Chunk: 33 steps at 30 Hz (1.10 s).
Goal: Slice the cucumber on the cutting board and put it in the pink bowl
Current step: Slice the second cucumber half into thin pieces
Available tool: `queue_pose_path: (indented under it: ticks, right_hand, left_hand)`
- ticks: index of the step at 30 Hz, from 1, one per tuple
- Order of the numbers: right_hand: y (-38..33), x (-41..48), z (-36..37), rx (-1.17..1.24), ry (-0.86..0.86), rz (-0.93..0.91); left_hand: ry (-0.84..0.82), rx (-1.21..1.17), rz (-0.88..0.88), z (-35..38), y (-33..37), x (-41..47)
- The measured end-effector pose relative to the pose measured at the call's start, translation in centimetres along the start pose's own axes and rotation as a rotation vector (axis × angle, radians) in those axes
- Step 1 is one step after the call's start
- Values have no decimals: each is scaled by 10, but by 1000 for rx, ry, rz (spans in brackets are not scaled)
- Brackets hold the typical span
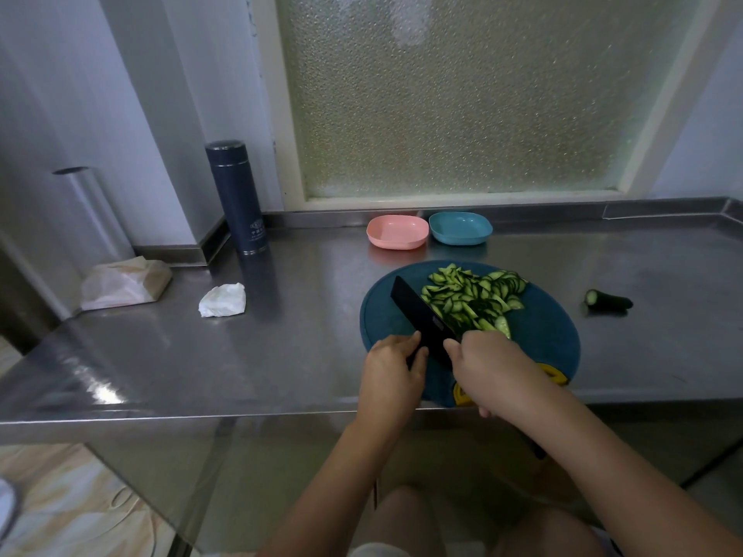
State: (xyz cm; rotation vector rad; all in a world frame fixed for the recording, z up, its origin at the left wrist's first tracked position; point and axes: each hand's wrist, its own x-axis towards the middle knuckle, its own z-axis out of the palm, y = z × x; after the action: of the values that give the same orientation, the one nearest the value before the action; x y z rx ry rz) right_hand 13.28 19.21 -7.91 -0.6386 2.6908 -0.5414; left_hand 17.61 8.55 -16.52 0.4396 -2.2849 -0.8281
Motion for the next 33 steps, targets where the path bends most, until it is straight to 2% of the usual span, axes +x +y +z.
queue_pose_path:
  ticks: [5,11,22,33]
  right_hand:
    - [3,1,2,-71,-1,-40]
    - [-2,6,1,-21,-44,10]
    - [-1,12,12,-8,-7,17]
    - [7,-4,-1,-39,16,-56]
  left_hand:
    - [9,9,-6,-1,1,-1]
    - [5,15,8,0,0,0]
    - [-10,-3,-6,0,-2,-1]
    - [40,-21,-17,-3,3,-2]
